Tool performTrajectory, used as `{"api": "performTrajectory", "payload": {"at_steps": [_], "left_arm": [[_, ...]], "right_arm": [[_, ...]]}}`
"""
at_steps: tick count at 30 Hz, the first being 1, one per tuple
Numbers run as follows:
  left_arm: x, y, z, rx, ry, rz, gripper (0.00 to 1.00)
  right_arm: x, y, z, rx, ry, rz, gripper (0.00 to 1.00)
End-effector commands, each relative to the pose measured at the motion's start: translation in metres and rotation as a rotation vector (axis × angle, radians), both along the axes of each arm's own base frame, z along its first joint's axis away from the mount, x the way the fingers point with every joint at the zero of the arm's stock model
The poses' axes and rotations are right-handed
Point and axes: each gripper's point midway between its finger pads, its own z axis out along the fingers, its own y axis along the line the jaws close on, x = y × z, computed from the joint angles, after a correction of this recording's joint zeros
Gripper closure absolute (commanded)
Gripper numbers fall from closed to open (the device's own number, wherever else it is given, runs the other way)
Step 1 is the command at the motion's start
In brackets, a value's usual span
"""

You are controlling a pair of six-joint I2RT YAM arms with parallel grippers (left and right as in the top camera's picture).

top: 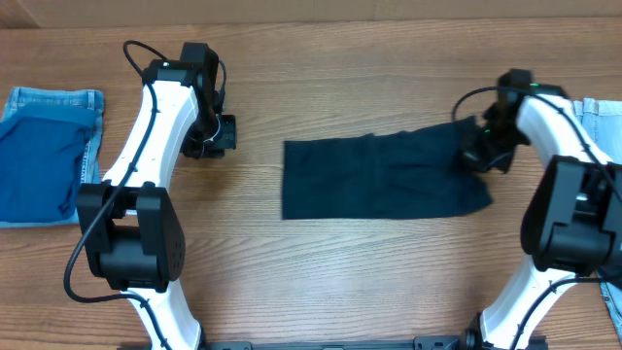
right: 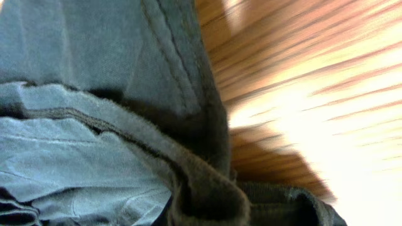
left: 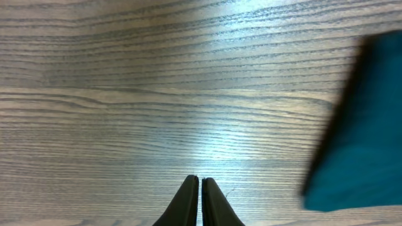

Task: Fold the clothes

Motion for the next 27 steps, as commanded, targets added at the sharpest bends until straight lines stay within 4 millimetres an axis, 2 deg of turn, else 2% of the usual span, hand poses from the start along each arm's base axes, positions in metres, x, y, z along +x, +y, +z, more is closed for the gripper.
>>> {"api": "performTrajectory", "payload": {"at_steps": [1,3,4,6,8,10,12,14,19,23,27], "left_arm": [[0.005,0.001,0.013,0.000,-0.040,-0.009,0.92],[0.005,0.001,0.013,0.000,-0.041,-0.009,0.92],[0.005,0.001,0.013,0.000,-0.041,-0.009,0.92],[0.005,0.001,0.013,0.000,-0.041,-0.009,0.92],[0.005,0.001,0.013,0.000,-0.041,-0.009,0.92],[0.005,0.001,0.013,0.000,-0.041,-0.010,0.92],[0.005,0.001,0.013,0.001,-0.041,-0.017,0.91],[0.005,0.001,0.013,0.000,-0.041,-0.017,0.91],[0.006,0.001,0.014,0.000,-0.045,-0.017,0.91],[0.006,0.001,0.014,0.000,-0.046,-0.016,0.91],[0.007,0.001,0.014,-0.001,-0.048,-0.016,0.91]], "right_arm": [[0.017,-0.031,0.041,-0.096,-0.090,0.051,0.96],[0.025,-0.024,0.067,-0.099,-0.111,0.089,0.96],[0.026,-0.019,0.073,-0.099,-0.113,0.100,0.96],[0.029,0.004,0.094,-0.096,-0.116,0.158,0.96],[0.028,0.034,0.106,-0.091,-0.112,0.232,0.96],[0.023,0.068,0.107,-0.083,-0.099,0.306,0.96],[0.019,0.091,0.106,-0.080,-0.094,0.354,0.96],[0.013,0.131,0.106,-0.077,-0.096,0.434,0.96],[-0.005,0.197,0.106,-0.073,-0.112,0.560,0.96],[-0.011,0.233,0.106,-0.065,-0.151,0.623,0.96],[-0.008,0.256,0.105,-0.053,-0.200,0.651,0.96]]}}
